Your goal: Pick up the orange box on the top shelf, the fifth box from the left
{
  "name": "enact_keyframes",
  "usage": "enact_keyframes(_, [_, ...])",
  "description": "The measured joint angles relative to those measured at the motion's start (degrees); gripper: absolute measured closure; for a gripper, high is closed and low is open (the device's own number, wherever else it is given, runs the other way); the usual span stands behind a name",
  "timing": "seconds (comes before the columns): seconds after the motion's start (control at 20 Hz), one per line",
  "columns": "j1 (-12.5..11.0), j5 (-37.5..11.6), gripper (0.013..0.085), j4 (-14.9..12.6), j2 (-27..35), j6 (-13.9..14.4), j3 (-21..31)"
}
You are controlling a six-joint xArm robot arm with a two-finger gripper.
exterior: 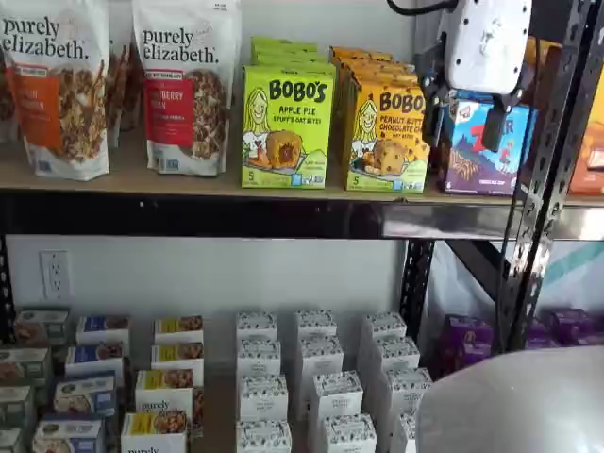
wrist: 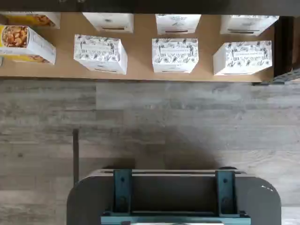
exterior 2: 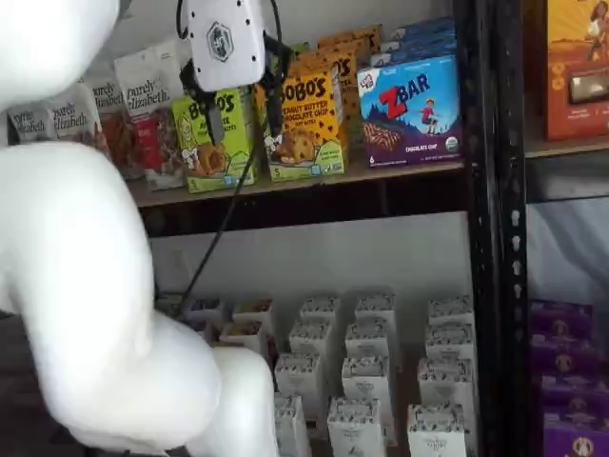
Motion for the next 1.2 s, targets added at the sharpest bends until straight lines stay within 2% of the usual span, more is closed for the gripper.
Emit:
enact_keyframes(0.05, [0.08,0.63,0.0130,-0.11,0.34,0.04,-0.34])
enact_keyframes(0.1, [0.77,4.44,0.0130,-0.90,2.63,0.32,-2.55])
enact_keyframes(0.15, [0.98,5.93,0.0130,-1.16,3.42,0.43,-3.25])
enact_keyframes(0.5, [0.73,6.14,0.0130,-0.71,3.09,0.47,-3.30])
enact_keyframes(0.75, [0.42,2.41,0.0130,-0.11,1.25,0.41,-1.50])
enact_keyframes(0.9, [1.20,0.19,0.0130,-0.87,0.65,0.85,-0.60])
enact_keyframes(1.2, [2.41,-7.96,0.0130,-3.13,-1.12,1.50,2.56])
